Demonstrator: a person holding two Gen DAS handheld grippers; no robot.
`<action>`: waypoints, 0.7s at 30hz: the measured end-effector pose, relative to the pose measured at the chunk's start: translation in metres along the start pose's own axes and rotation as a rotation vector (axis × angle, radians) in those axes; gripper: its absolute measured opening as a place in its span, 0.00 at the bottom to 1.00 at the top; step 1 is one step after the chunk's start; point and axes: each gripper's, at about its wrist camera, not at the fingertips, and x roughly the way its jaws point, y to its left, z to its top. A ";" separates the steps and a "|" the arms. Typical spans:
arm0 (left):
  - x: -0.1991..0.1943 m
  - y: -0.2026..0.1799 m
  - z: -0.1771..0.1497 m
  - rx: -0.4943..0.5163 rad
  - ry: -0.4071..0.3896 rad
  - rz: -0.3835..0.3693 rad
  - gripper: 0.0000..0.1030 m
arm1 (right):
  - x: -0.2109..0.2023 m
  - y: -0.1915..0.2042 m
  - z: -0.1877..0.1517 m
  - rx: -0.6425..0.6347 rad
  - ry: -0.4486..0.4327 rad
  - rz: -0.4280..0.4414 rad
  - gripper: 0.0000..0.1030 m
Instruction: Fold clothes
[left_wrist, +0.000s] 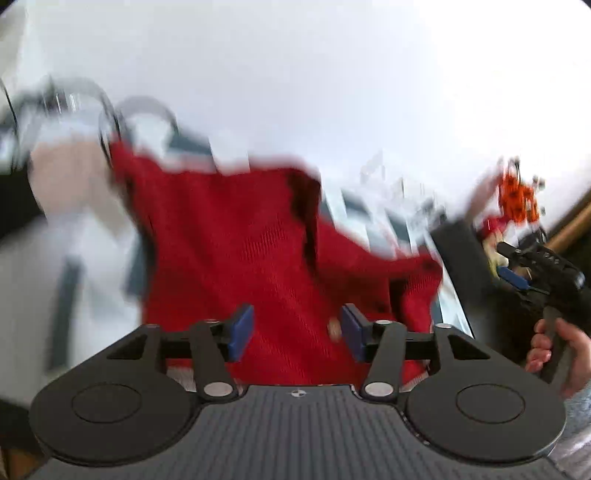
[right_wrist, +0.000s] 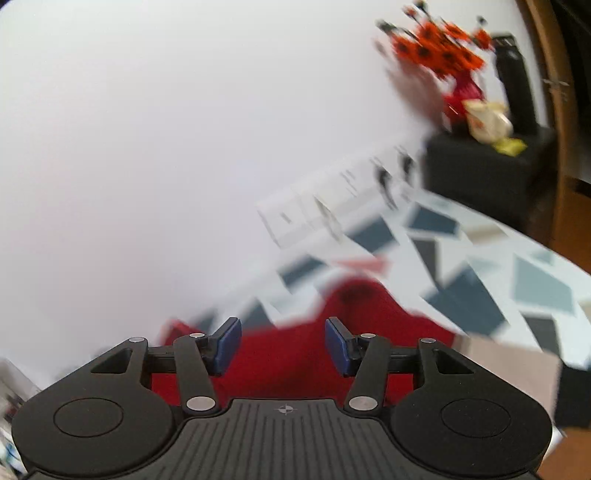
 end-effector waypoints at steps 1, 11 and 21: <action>-0.008 -0.004 0.011 0.026 -0.055 0.005 0.65 | 0.000 0.010 0.013 -0.007 -0.032 0.025 0.46; 0.100 -0.029 0.024 0.256 0.048 0.187 0.86 | 0.085 0.011 0.026 -0.110 -0.015 0.005 0.59; 0.245 0.012 0.019 0.348 0.315 0.444 0.85 | 0.239 -0.039 -0.035 0.017 0.363 -0.070 0.11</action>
